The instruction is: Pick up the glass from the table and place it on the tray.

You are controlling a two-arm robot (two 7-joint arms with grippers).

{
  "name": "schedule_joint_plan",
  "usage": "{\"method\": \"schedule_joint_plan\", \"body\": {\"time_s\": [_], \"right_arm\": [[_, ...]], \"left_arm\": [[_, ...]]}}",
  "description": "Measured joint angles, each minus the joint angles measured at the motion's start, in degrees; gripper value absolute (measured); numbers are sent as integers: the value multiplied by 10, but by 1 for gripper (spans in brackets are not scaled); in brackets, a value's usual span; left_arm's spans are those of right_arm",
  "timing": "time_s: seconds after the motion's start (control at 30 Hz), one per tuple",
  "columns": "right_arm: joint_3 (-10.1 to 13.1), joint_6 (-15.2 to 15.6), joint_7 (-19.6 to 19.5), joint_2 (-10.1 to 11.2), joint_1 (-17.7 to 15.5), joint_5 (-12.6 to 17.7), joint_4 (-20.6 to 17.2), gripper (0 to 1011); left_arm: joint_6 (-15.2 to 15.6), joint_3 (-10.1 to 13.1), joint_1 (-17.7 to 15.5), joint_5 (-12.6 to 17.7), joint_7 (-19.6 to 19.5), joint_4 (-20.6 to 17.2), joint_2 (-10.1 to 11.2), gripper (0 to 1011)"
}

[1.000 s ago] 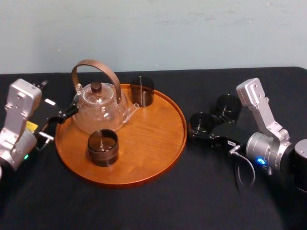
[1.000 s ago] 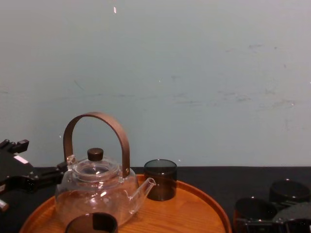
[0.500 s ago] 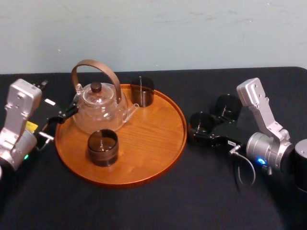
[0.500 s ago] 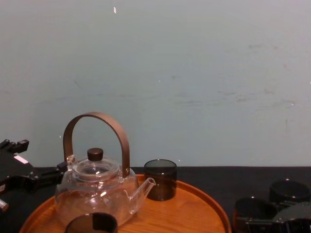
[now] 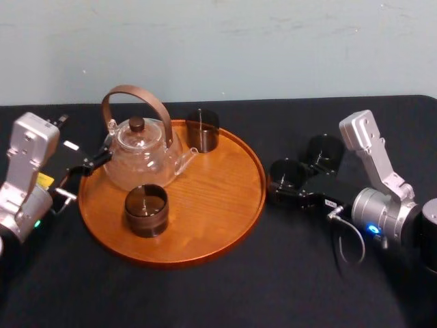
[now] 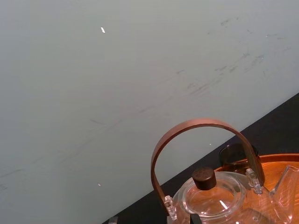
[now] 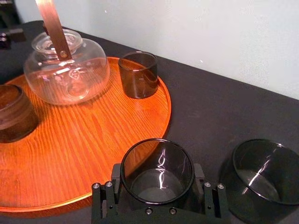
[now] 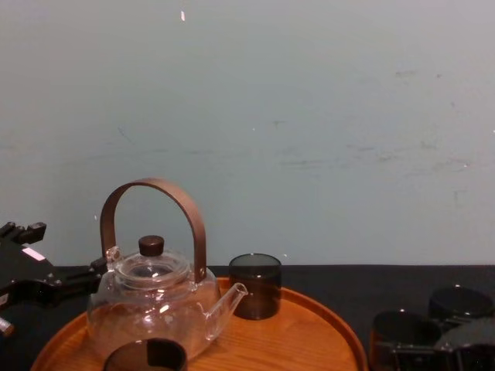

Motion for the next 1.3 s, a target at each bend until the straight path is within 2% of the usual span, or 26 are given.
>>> {"method": "schedule_joint_plan", "body": {"time_s": [0.2,0.47,0.73,0.93,1.3], "right_arm": [[2,-2,5,6,-4,7,-13,900],[1,-4,10,20,-16,14,-50,900],[-13,-2,17,27,-24,20,-84,899],[-26,2,18,23,-22,22,-91,899],[-55,7,17,4,-11,24,-90,900]], "left_arm": [[0,0,0,0,0,0,0,1001],[0,0,0,0,0,0,0,1001],[0,0,0,0,0,0,0,1001],[0,0,0,0,0,0,0,1001],[0,0,0,0,0,0,0,1001]]}}
